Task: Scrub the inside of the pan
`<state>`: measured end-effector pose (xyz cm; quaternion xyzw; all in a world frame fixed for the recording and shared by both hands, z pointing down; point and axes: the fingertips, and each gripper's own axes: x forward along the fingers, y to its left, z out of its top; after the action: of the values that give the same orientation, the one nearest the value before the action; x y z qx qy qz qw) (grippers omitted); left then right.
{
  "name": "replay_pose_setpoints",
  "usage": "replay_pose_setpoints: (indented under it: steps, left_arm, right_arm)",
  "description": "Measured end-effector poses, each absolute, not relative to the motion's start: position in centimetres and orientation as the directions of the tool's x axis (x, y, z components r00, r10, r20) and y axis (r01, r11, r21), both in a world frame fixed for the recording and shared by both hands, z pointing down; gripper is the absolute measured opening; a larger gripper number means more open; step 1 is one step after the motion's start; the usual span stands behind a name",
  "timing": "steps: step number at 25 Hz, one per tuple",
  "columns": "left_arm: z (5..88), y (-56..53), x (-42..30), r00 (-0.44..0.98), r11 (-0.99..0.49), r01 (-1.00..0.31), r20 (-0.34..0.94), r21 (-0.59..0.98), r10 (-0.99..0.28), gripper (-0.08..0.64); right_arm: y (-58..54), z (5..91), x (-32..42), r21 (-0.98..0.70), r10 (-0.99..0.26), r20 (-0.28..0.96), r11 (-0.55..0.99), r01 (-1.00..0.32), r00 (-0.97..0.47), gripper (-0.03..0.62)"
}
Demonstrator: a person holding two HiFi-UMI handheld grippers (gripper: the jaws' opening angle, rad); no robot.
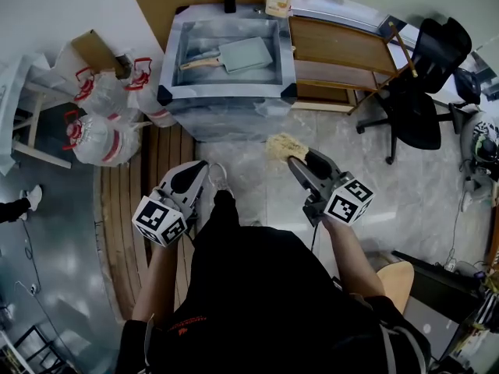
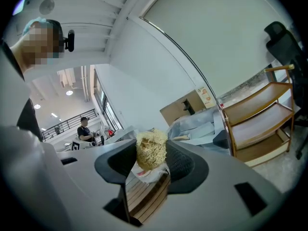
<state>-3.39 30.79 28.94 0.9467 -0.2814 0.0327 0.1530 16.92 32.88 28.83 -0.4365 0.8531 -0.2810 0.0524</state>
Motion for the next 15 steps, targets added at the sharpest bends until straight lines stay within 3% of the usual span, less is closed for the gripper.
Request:
replay_pose_setpoints:
  steps: [15]
  left_arm:
    - [28.4, 11.0, -8.2, 0.875, -0.832, -0.485, 0.158, 0.270, -0.459, 0.020]
  right_arm:
    - [14.9, 27.9, 11.9, -0.524, -0.808, 0.194, 0.393, -0.755, -0.556, 0.187]
